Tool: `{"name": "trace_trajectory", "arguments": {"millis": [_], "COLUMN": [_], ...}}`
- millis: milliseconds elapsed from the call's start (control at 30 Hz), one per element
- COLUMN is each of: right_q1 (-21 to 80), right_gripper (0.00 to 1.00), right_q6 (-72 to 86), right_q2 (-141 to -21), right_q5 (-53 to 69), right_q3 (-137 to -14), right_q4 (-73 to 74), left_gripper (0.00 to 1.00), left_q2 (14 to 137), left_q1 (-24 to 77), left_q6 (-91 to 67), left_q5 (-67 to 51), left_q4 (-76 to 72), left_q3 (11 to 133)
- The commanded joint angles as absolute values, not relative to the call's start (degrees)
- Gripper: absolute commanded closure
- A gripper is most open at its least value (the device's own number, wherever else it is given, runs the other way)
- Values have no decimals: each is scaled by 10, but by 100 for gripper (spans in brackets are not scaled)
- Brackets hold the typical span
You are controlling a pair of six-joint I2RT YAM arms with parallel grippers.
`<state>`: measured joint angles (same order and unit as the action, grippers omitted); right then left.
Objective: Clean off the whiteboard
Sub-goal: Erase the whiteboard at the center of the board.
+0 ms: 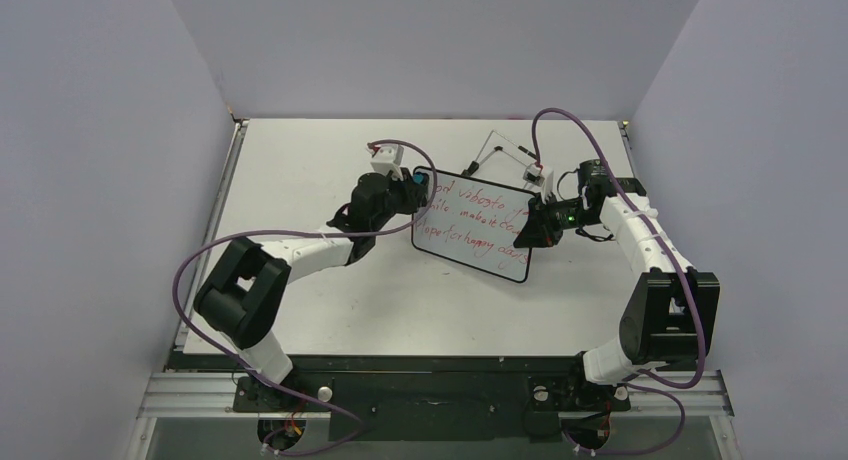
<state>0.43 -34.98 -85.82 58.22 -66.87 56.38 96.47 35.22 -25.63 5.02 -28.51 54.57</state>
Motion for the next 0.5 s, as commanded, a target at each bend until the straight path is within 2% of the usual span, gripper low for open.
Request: {"name": "trace_trajectory", "arguments": {"millis": [0,133,467], "right_q1": [21,21,21], "right_gripper": [100,100,100], "right_q6": [-401,-401,-401], "right_q2": [-859,-859,-859], "right_q5": [585,586,585], "right_q3": [-681,-680,-682], "right_q4": [600,600,601], "left_gripper": [100,100,100], "left_q2": [975,979,964], "left_q1": [334,345,352], "left_q6": [-280,-283,-259], "left_q5": [53,40,34], "left_q4": [-329,-349,-286], "left_q3": [515,501,600]}}
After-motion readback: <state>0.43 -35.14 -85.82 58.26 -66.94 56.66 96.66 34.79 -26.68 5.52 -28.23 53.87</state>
